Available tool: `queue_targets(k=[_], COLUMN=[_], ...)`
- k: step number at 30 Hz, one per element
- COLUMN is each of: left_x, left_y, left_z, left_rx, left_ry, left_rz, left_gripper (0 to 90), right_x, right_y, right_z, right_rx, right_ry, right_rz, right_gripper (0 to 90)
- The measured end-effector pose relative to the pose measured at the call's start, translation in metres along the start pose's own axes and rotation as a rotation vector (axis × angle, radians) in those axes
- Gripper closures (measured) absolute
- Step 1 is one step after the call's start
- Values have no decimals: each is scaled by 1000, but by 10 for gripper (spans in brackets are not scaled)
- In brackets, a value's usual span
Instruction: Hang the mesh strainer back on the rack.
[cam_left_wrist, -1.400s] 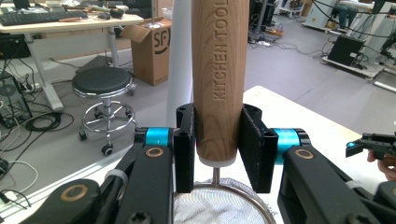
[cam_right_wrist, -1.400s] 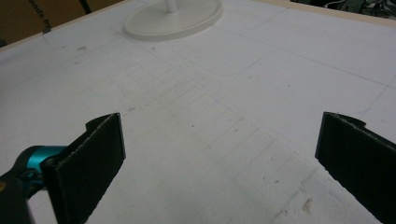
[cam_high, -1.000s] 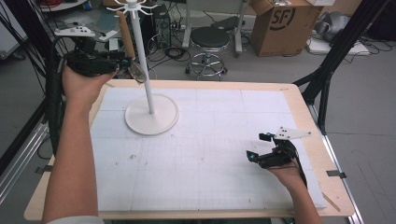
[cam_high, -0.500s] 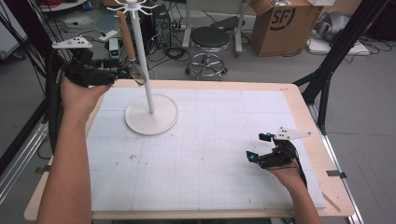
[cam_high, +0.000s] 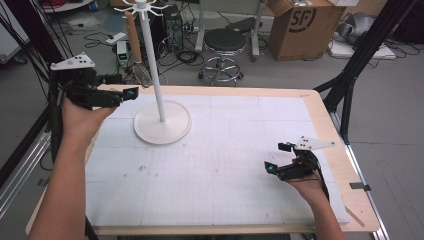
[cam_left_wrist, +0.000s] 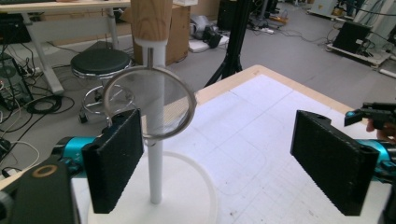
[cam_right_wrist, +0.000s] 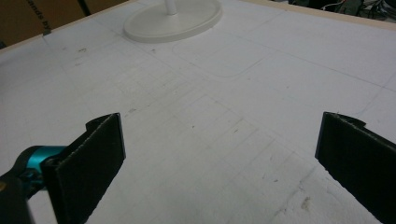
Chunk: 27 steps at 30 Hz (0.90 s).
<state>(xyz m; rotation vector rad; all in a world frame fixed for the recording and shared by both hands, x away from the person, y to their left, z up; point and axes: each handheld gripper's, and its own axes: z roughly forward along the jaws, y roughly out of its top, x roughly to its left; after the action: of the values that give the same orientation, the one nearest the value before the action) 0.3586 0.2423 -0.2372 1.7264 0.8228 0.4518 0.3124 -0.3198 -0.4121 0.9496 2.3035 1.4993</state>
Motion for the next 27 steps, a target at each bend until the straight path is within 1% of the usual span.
queue_targets(k=[3, 5, 7, 11, 13, 16, 18, 20, 22, 27], left_x=[-4, -5, -8, -14, -18, -25, -28, -31, -35, -43], left_y=[-6, -10, -15, -23, -28, -38, -44, -50, -55, -68], left_z=[-1, 0, 0, 1, 1, 5, 9, 13, 17, 24], left_rx=[5, 2, -7, -8, -5, -8, 4, 6, 17, 23], left_ry=[-19, -44, -74, -117, -126, -163, -172, -192, -198, -245], left_rz=[12, 14, 28, 49, 69, 65, 66, 61, 61, 62], left_gripper=[159, 146, 134, 100, 87, 64, 58, 50, 16, 16], right_x=[-1, -1, -1, 1, 1, 2, 2, 2, 2, 2], right_y=[0, 0, 0, -1, -1, -1, -1, -1, -1, -1], right_z=[-1, -1, -1, 2, 3, 3, 2, 1, 1, 2], right_rx=[-5, -5, -2, 11, 18, 19, 15, 14, 11, 12], right_ry=[-2, -4, -4, -3, -1, -1, -2, 0, -1, -2], right_rz=[2, 3, 4, -5, -6, -8, -8, -2, -4, -8], right_gripper=[6, 6, 6, 6, 6, 6, 6, 6, 6, 6])
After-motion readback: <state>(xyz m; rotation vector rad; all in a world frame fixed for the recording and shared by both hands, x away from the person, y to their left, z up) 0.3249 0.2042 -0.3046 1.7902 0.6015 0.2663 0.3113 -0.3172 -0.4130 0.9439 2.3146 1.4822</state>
